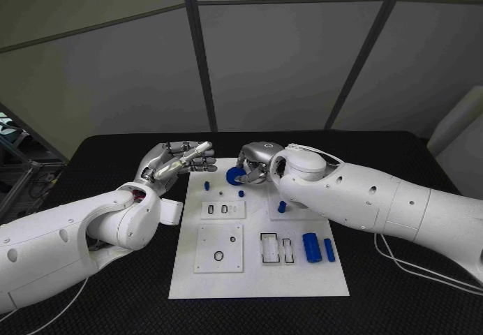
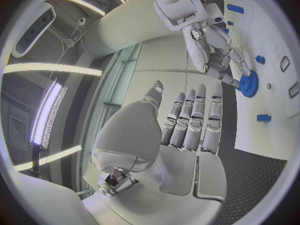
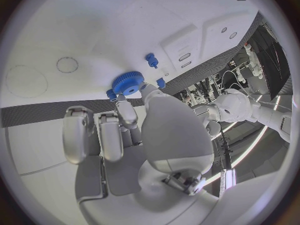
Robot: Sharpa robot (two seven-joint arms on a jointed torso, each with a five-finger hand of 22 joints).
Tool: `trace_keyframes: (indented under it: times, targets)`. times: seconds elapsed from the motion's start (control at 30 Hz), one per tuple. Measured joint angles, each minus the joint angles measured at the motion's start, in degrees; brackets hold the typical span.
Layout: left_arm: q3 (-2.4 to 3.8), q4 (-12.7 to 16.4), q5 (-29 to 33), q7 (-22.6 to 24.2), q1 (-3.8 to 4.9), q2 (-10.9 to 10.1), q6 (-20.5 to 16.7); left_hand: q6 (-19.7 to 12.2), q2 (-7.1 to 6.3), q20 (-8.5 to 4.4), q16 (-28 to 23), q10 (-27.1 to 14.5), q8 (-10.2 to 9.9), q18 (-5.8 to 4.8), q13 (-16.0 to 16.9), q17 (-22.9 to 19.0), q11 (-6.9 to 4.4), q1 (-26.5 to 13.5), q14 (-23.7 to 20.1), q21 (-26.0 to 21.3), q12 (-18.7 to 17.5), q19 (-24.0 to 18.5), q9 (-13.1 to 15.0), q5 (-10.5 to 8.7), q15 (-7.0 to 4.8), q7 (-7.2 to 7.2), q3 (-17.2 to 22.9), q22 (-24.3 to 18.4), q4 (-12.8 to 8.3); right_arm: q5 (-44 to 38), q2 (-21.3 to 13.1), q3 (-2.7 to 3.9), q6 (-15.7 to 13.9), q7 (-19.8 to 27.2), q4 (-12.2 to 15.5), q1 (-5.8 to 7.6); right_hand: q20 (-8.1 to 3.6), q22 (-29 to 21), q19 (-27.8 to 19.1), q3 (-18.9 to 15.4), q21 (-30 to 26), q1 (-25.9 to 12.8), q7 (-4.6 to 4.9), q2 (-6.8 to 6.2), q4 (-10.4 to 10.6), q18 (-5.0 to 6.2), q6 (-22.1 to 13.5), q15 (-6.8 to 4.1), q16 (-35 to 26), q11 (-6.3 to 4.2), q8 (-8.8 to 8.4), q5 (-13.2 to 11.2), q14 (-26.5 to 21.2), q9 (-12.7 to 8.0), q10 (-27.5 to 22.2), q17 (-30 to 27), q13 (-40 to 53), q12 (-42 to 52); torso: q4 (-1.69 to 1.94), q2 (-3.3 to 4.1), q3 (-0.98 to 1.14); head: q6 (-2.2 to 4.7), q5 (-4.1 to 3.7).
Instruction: Assemble the parts on the task board
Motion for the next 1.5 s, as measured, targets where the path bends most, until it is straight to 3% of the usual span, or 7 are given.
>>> trace_keyframes:
  times: [0.23, 0.5, 0.73, 0.9, 1.1, 1.3, 1.5]
  targets:
    - [0.0, 0.03, 0.01, -0.07, 0.0, -0.02, 0.01, 0.0, 0.0, 0.0, 0.0, -0.21, 0.0, 0.0, 0.0, 0.05, 0.2, 0.0, 0.0, 0.0, 0.0, 0.0, 0.0, 0.0, 0.0, 0.0, 0.0, -0.06, 0.0, 0.81, -0.01, -0.03, 0.94, -0.27, -0.33, -0.02, 0.19, 0.0, 0.19, -0.28, 0.0, -2.19, 0.47, -0.3, 1.35, 0.0, -2.74, 0.21, 0.6, -0.07, -2.33, 0.28, -0.21, -0.59, 0.1, -0.01, 0.08, 0.27, 0.0, 0.01, 0.0, 0.09, -0.06]
    - [0.0, 0.06, 0.01, -0.15, 0.0, -0.08, 0.01, 0.0, 0.0, 0.0, 0.0, -0.21, 0.0, 0.0, 0.0, 0.05, 0.2, 0.0, 0.0, 0.0, 0.0, 0.0, 0.0, 0.0, 0.0, 0.0, 0.0, -0.05, 0.0, 1.33, -0.94, -0.05, 0.68, -0.45, 0.65, -0.07, 0.39, 0.0, 0.4, 0.23, 0.0, -2.19, 0.53, -0.3, 1.15, 0.0, -2.81, 0.41, 0.61, 0.34, -2.38, 1.45, 0.0, -0.59, 0.51, -0.01, 0.85, 1.11, 0.03, 0.01, 0.01, 0.13, -0.12]
    - [0.0, 0.08, 0.01, -0.18, 0.0, -0.48, 0.03, 0.0, 0.0, 0.0, 0.0, -0.21, 0.0, 0.0, 0.0, 0.04, 0.2, 0.0, 0.0, 0.0, 0.0, 0.0, 0.0, 0.0, 0.0, 0.0, 0.0, -0.05, 0.0, 2.16, -6.63, -0.07, -4.75, 0.39, 5.84, -0.12, 0.59, 0.0, 0.59, 1.73, 0.0, -0.23, 0.41, -1.34, -0.35, -0.01, -1.89, 0.41, 0.61, 0.33, -2.38, 4.88, 0.0, -0.22, 1.13, -0.02, 1.54, 1.83, -0.04, -0.04, 0.09, 0.4, 0.08]
    - [0.0, 0.08, 0.01, -0.19, -0.01, -0.91, 0.03, -0.13, 0.0, 0.0, -0.2, -0.2, -0.2, 0.0, 0.0, 0.04, 0.2, 0.0, 0.0, 0.0, -0.25, 0.0, 0.0, 0.0, 0.0, 0.13, 0.0, -0.05, 0.0, 6.04, -13.17, 0.0, -9.25, 3.41, 10.41, -0.11, 0.13, 0.0, -0.64, 1.14, -0.7, 0.36, -0.74, -3.35, -0.94, 0.0, 1.1, 0.38, 0.23, -0.42, -1.29, 5.92, -0.03, 0.41, 0.78, -0.02, 0.79, 1.48, -0.44, -0.27, 0.26, 0.58, 0.36]
    - [0.0, 0.09, 0.01, -0.2, -0.01, -1.4, 0.05, -0.12, 0.0, 0.0, -0.18, -0.2, -0.2, 0.0, 0.0, 0.04, 0.2, 0.0, 0.0, 0.0, -0.25, 0.0, 0.0, 0.0, 0.0, 0.12, 0.0, -0.1, 0.0, 14.14, -20.87, 0.07, -10.78, 9.0, 13.49, -0.08, -0.56, 0.0, -1.58, 0.22, -1.53, 2.59, -1.25, -4.14, -2.65, 0.0, 1.98, -0.35, -0.07, -1.03, -1.28, 0.75, 0.11, 0.49, 0.16, -0.02, -0.41, 0.37, -1.29, -0.77, 0.75, 0.75, 0.83]
    - [0.0, -0.03, 0.01, -0.2, -0.01, -1.16, 0.08, -0.12, 0.0, 0.0, -0.18, -0.21, -0.2, 0.01, 0.0, 0.09, 0.2, 0.0, 0.0, 0.0, -0.25, 0.0, 0.0, 0.0, 0.0, 0.11, 0.0, -0.1, 0.0, 20.28, -25.21, 0.07, -10.37, 14.01, 11.99, -0.09, -0.56, 0.04, -1.58, 0.13, -1.58, 5.71, -1.25, -3.79, -4.47, -0.01, 1.98, -0.55, -0.07, -1.42, -1.66, -0.41, -0.1, 0.37, -0.23, -0.02, -0.74, -0.02, -1.92, -1.18, 1.12, 0.97, 0.08]
    - [0.0, -0.4, 0.01, -0.19, 0.0, -0.72, 0.21, -0.11, 0.0, 0.0, -0.18, -0.2, -0.2, 0.0, 0.0, 0.08, 0.2, 0.0, 0.0, 0.0, -0.25, 0.0, 0.0, 0.0, 0.0, 0.11, 0.0, -0.09, 0.0, 23.12, -25.63, 0.05, -9.7, 17.2, 8.93, -0.18, -0.56, 0.04, -1.58, -0.11, -1.58, 6.42, -1.23, -3.92, -5.02, 0.0, 1.37, -0.55, -0.07, -1.42, -2.16, -0.41, -0.1, 0.14, -0.23, -0.02, -0.88, -0.28, -2.03, -1.21, 1.29, 1.12, -0.97]
